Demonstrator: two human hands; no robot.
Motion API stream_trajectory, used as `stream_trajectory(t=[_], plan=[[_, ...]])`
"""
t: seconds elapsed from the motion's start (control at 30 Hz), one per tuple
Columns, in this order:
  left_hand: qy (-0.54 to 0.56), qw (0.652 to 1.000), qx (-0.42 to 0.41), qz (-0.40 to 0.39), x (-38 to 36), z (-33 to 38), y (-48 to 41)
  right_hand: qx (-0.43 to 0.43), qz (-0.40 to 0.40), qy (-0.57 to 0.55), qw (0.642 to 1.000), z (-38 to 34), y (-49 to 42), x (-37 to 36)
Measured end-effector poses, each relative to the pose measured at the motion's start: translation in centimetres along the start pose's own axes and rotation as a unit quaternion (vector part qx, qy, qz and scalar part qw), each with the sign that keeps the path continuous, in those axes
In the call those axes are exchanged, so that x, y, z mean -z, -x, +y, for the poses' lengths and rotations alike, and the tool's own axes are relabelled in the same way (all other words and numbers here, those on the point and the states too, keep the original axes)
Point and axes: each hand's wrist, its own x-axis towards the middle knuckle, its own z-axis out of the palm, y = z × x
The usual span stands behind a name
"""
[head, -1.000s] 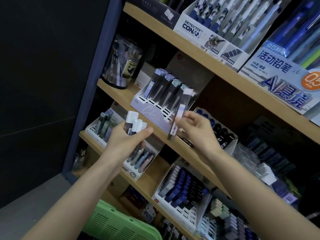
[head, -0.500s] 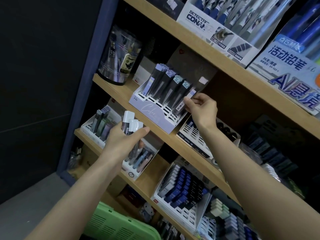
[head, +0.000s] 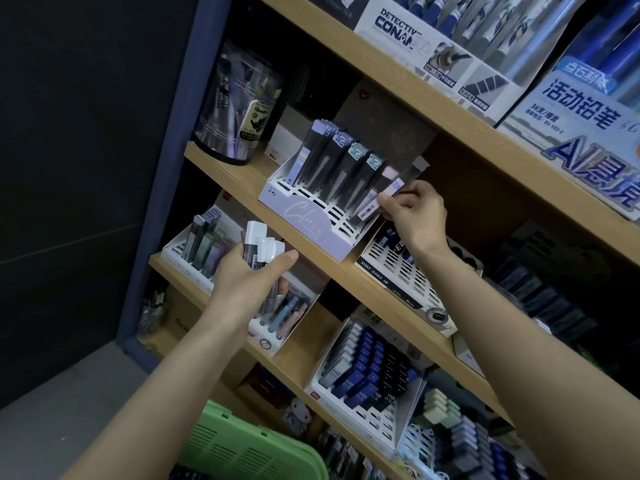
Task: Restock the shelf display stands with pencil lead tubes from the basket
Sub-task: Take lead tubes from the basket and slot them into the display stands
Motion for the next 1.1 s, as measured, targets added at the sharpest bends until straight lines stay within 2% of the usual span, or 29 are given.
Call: stream_trajectory(t=[0.2,0.3,0.5,0.67,0.97,1.1], plan=[[-0.004,1.000,0.000,0.001,0.1,-0.1,0.3,0.029,-0.015,-0.001,0.999,-0.3,0.4,0.0],[-0.013,1.000,0.010,-0.002,0.0,-0.2,0.4,0.042,0.004,0.029,0.999,-0.3,0.2,0.0],[-0.018,1.000,0.012,-0.001,0.2,-0.4,0.4,-0.001,-0.043,-0.027,0.999,-0.9,0.2,0.1],[-0.019,1.000,0.015,0.001,0.3,-0.4,0.4,0.026,0.002,0.034,0.999,-0.8,0.1,-0.2],[-0.023,0.999,0.022,0.000,0.4,-0.6,0.2,0.023,-0.032,0.022,0.999,-0.4,0.6,0.2],[-0.016,1.000,0.021,0.001,0.4,-0.6,0.2,0.029,-0.021,0.084,0.996,-0.5,0.7,-0.7]])
